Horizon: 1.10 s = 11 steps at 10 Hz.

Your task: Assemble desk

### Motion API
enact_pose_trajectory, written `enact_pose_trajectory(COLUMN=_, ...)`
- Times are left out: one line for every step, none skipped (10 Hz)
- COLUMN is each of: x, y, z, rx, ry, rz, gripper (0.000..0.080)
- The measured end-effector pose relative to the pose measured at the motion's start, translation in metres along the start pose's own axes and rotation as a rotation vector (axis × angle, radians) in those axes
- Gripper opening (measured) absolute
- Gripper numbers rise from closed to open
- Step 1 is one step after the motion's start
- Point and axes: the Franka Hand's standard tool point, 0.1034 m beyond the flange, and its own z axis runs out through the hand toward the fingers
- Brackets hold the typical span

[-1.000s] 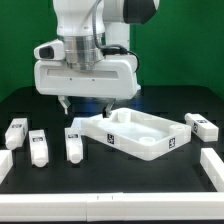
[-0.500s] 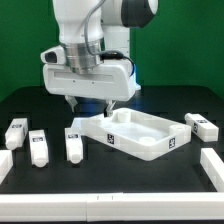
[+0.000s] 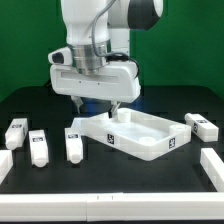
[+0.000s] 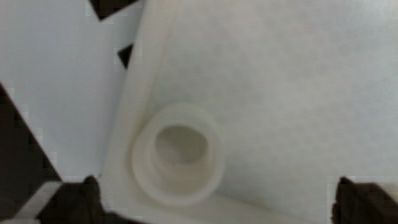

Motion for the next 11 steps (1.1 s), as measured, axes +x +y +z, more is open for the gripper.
enact_pose_trajectory(x=-0.016, y=0.010, z=0.010, rx=0.002, ry=-0.026, rz=0.074, gripper=0.0649)
enact_pose_trajectory(x=-0.026, y=0.021, z=0.020, rx=0.004, ry=-0.034, rz=0.151, gripper=0.0649)
enact_pose_trajectory(x=-0.032, y=0.022, z=0.027, rx=-0.007, ry=-0.035, rz=0.155, gripper=0.0649)
enact_pose_trajectory(x=-0.033, y=0.018, z=0.029, rx=-0.011, ry=-0.029, rz=0.145, gripper=0.0649)
enact_pose_trajectory(x=-0.034, y=0.015, z=0.031, rx=-0.011, ry=-0.029, rz=0.143, gripper=0.0649)
enact_pose_trajectory(x=-0.034, y=0.010, z=0.033, rx=-0.015, ry=-0.030, rz=0.146, gripper=0.0649)
enact_pose_trajectory(x=-0.033, y=0.005, z=0.036, rx=-0.020, ry=-0.032, rz=0.136, gripper=0.0649)
enact_pose_trajectory(x=-0.033, y=0.005, z=0.036, rx=-0.020, ry=-0.032, rz=0.134, gripper=0.0649)
enact_pose_trajectory(x=-0.033, y=0.005, z=0.036, rx=-0.020, ry=-0.032, rz=0.135, gripper=0.0649)
enact_pose_trajectory(x=-0.033, y=0.005, z=0.036, rx=-0.020, ry=-0.032, rz=0.134, gripper=0.0649)
enact_pose_trajectory(x=-0.033, y=0.005, z=0.036, rx=-0.020, ry=-0.032, rz=0.135, gripper=0.0345)
